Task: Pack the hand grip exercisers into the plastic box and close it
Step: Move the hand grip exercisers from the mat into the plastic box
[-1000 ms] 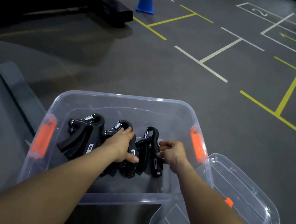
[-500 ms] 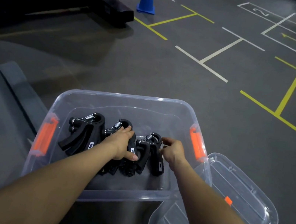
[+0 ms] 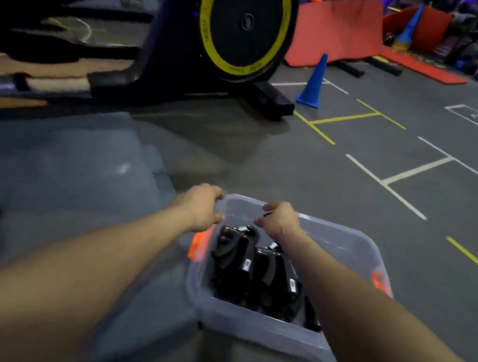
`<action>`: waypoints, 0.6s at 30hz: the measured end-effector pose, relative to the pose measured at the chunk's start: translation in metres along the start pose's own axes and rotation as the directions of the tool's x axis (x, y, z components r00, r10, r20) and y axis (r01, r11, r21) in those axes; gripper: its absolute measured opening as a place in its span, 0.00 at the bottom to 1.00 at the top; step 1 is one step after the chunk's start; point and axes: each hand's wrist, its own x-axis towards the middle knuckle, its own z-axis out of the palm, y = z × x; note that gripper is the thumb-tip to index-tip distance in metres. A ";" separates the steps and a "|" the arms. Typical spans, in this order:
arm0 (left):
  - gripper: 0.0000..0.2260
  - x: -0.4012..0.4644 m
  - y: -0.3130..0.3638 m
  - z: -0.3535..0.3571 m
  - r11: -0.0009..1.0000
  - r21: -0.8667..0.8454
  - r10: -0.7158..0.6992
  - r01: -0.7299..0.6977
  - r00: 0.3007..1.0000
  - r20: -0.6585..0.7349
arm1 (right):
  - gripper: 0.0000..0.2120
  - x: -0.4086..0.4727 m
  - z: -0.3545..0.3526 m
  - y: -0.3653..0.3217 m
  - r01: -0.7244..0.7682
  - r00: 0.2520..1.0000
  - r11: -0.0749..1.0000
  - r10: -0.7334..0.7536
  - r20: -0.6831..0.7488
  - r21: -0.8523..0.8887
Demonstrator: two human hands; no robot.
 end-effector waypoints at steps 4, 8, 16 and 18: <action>0.23 -0.050 -0.073 -0.057 0.987 -0.076 -0.150 0.144 0.985 -0.085 | 0.23 -0.031 0.057 -0.085 0.158 0.983 0.987 -0.155 0.098 -0.030; 0.23 -0.109 -0.149 -0.094 0.949 -0.143 -0.299 0.280 0.944 -0.138 | 0.23 -0.069 0.125 -0.150 0.264 0.947 0.964 -0.256 0.192 -0.018; 0.18 -0.210 -0.282 -0.082 0.811 -0.249 -0.575 0.529 0.799 -0.176 | 0.22 -0.121 0.273 -0.209 0.307 0.867 0.950 -0.306 0.394 0.063; 0.18 -0.224 -0.306 -0.069 0.772 -0.267 -0.627 0.577 0.758 -0.178 | 0.22 -0.127 0.304 -0.208 0.302 0.850 0.952 -0.293 0.438 0.051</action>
